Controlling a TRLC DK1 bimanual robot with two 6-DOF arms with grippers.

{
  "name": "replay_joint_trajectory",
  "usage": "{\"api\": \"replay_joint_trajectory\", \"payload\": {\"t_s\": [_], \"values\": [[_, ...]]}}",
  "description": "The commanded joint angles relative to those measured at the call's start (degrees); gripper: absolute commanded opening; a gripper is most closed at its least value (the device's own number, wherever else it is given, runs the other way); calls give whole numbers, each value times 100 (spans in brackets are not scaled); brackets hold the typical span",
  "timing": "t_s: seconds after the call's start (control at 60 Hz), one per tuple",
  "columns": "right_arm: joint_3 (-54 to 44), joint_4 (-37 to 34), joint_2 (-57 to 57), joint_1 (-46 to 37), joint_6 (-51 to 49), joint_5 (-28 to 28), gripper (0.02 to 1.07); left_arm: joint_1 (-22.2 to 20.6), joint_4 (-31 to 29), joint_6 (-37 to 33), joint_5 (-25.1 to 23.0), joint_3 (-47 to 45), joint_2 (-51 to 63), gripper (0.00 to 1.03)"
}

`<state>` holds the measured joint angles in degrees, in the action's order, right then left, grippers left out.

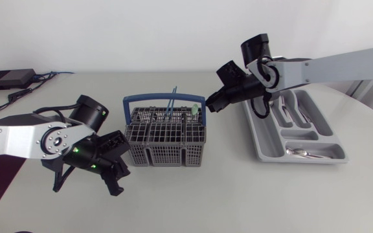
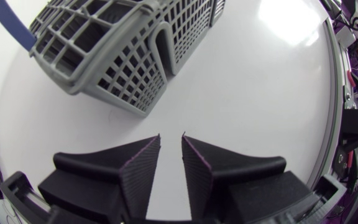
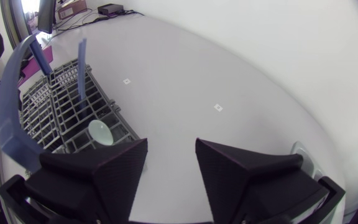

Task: Unload the cutlery basket into the drawer organizer.

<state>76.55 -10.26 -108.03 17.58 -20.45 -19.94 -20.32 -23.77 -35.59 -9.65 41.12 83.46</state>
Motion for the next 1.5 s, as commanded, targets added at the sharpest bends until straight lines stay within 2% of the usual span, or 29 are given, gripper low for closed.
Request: {"api": "replay_joint_trajectory", "payload": {"t_s": [0.0,0.067,0.267,0.367,0.65,1.167,1.317,1.483], "values": [[439,-204,-447,-18,340,-159,19,-95,65,132,60,-8,144,18],[738,-380,-685,-45,392,-273,14,-183,92,193,69,10,153,18],[1564,-899,-1300,-80,586,-616,12,-429,241,387,200,142,311,17],[1652,-1057,-1388,-1,568,-704,12,-473,355,422,306,229,461,17],[975,-1110,-1080,26,278,-915,10,-368,593,395,446,449,724,17],[-993,-723,555,289,111,-976,10,353,839,17,490,1135,1375,17],[-1020,-661,731,-88,94,-932,10,476,830,-18,490,1038,1243,17],[-694,-468,414,-229,181,-836,10,661,812,-62,490,757,803,18]]}}
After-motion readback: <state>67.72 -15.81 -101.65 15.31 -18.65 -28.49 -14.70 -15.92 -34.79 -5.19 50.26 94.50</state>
